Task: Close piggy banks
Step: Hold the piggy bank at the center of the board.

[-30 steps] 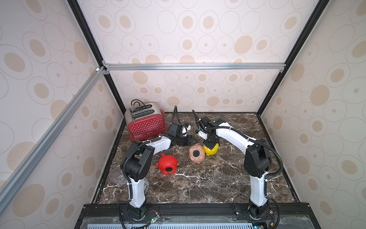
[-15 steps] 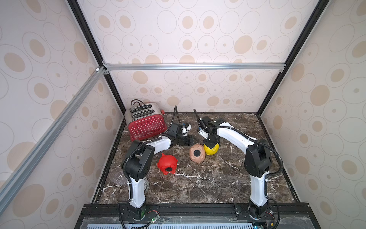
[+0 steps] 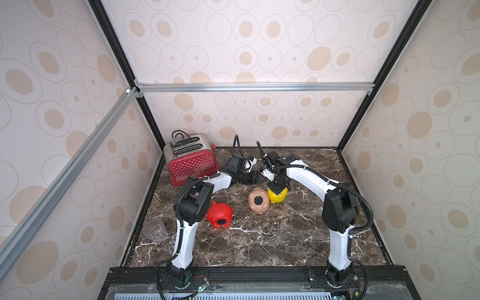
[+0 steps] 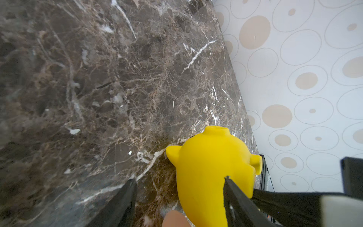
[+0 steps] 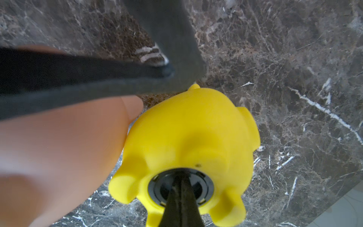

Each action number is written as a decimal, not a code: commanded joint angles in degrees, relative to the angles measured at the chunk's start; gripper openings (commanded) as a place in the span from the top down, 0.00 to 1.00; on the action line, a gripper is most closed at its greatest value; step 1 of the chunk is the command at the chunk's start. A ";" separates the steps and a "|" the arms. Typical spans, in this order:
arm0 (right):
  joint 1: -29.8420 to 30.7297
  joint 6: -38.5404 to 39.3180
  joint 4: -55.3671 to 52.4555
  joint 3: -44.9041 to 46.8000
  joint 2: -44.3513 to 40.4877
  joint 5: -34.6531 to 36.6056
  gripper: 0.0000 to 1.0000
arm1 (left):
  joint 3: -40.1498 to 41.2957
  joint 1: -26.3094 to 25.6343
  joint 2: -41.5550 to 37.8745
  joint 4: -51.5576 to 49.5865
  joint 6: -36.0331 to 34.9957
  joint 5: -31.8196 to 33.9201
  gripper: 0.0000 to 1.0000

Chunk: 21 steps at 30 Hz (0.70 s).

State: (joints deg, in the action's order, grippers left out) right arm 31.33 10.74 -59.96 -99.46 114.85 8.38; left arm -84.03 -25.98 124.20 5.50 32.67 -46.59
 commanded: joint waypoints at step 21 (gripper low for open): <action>-0.74 -0.02 -1.99 1.55 0.54 -1.58 1.00 | -2.78 0.85 8.69 19.91 12.30 -17.09 0.01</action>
State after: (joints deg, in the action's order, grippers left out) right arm 31.00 10.37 -59.96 -99.20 114.65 7.49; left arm -84.99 -24.86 131.09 20.78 42.17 -59.42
